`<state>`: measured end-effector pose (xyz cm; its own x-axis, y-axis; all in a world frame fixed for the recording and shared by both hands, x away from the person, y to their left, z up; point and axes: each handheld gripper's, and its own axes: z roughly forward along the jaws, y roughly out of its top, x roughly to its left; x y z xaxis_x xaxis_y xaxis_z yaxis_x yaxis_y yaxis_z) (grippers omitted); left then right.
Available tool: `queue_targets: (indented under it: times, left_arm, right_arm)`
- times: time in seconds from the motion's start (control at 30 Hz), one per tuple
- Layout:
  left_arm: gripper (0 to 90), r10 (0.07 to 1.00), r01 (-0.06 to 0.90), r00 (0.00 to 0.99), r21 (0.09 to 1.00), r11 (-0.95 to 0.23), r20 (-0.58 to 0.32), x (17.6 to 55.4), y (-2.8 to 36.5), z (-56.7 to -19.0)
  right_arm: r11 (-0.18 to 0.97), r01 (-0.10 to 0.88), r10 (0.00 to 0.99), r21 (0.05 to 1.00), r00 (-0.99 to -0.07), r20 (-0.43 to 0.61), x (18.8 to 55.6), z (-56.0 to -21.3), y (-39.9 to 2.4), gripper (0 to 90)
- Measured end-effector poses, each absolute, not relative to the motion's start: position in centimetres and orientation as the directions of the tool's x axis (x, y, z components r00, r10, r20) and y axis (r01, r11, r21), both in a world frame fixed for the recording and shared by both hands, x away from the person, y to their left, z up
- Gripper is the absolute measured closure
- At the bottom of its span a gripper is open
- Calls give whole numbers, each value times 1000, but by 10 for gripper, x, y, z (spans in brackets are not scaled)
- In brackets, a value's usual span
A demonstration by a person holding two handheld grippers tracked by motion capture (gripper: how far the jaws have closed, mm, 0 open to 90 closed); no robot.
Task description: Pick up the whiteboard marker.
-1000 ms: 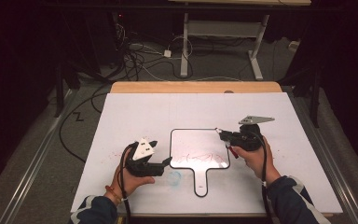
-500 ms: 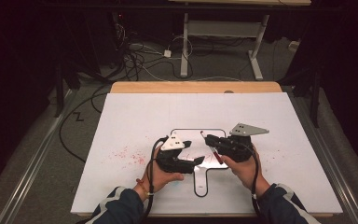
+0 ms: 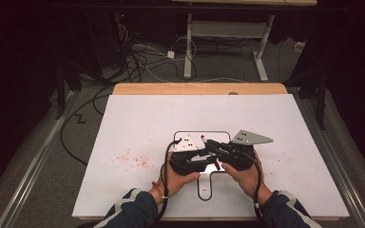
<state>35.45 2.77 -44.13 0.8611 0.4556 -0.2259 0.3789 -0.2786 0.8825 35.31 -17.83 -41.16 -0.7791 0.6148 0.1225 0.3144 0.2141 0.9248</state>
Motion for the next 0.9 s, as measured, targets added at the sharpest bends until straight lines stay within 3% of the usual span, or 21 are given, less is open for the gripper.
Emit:
queue_targets:
  times: [0.23,0.37,0.53,0.6,0.7,0.9]
  left_arm:
    - [779,492,371,848,884,-283,-198,360,37,-443]
    - [786,492,351,853,887,-299,-172,359,37,-442]
    - [787,496,336,856,885,-323,-144,359,36,-443]
    - [786,499,339,854,886,-315,-150,360,39,-443]
    - [786,505,327,854,886,-329,-128,361,42,-443]
    - [786,505,307,858,884,-352,-96,361,46,-442]
  right_arm:
    - [222,291,625,931,-775,93,347,-410,-176,810]
    - [216,288,630,933,-771,92,345,-409,-175,808]
    - [221,294,640,930,-763,89,344,-408,-176,678]
    - [196,300,649,934,-754,106,342,-403,-184,570]
    - [194,297,652,935,-751,104,342,-401,-190,533]
    - [277,216,687,936,-726,-36,334,-404,-219,456]
